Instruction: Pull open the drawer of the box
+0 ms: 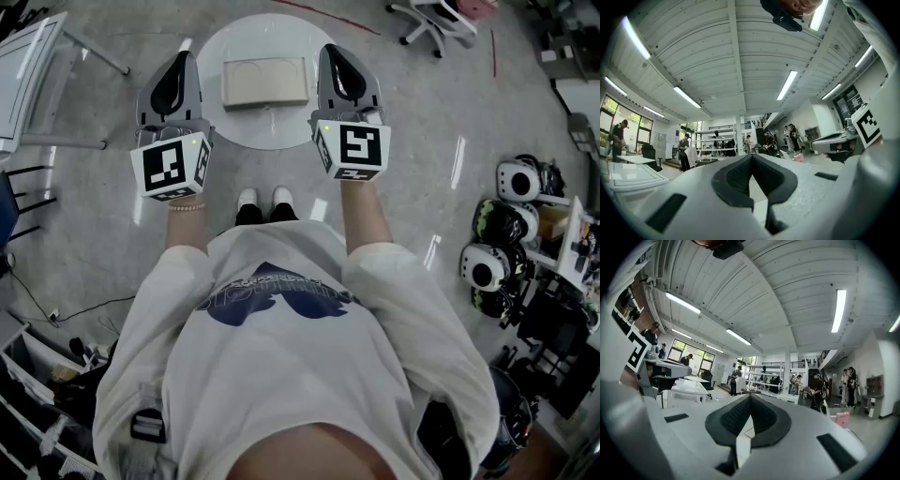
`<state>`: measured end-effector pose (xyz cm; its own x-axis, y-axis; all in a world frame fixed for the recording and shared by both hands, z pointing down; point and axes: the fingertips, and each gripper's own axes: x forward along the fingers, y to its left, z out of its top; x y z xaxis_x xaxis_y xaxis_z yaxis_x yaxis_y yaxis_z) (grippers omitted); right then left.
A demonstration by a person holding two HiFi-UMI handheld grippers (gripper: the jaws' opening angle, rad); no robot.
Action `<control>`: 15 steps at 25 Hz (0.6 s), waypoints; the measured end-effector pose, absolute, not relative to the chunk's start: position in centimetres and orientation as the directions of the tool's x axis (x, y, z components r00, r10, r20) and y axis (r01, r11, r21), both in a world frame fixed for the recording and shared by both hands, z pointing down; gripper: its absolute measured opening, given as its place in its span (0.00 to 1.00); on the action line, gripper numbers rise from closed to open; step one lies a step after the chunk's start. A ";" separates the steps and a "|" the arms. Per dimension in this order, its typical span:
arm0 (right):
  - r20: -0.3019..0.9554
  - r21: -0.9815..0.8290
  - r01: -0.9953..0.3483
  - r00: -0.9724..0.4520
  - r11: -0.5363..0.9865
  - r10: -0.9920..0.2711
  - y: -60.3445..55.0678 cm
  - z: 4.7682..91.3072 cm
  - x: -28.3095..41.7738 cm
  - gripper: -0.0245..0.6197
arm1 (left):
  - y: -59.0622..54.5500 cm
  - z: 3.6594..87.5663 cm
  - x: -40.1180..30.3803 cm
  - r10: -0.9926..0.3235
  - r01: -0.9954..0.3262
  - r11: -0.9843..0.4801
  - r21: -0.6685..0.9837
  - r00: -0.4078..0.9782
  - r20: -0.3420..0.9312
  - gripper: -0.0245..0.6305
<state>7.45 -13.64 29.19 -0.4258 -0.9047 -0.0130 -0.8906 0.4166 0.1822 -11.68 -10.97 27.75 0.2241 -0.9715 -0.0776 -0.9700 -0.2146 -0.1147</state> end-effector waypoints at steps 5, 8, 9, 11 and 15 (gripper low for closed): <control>-0.047 0.048 -0.895 -0.445 0.443 -0.894 -13.7 29.0 8.5 0.03 | -11.2 27.9 -12.5 -0.974 -0.971 -0.214 -0.110 0.221 -0.055 0.05; -0.012 -0.001 -0.898 -0.441 0.441 -0.898 -14.1 30.4 9.5 0.22 | -11.7 28.4 -12.8 -0.973 -0.970 -0.222 -0.102 0.227 -0.044 0.14; 0.004 -0.015 -0.901 -0.434 0.434 -0.901 -14.3 31.1 9.9 0.27 | -11.9 28.5 -13.0 -0.973 -0.970 -0.221 -0.098 0.226 -0.042 0.20; 0.042 -0.030 -0.912 -0.411 0.410 -0.911 -14.4 32.8 10.7 0.27 | -12.2 28.9 -13.2 -0.974 -0.971 -0.220 -0.091 0.224 -0.038 0.21; 0.166 -0.047 -0.934 -0.356 0.353 -0.920 -14.5 38.1 11.9 0.29 | -12.9 29.5 -13.3 -0.971 -0.969 -0.233 -0.083 0.236 -0.023 0.21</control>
<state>11.91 -14.51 38.13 -0.3559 -0.9197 0.1657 -0.9344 0.3531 -0.0470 -13.32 -12.94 29.46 0.2360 -0.9715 -0.0226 -0.9689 -0.2334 -0.0825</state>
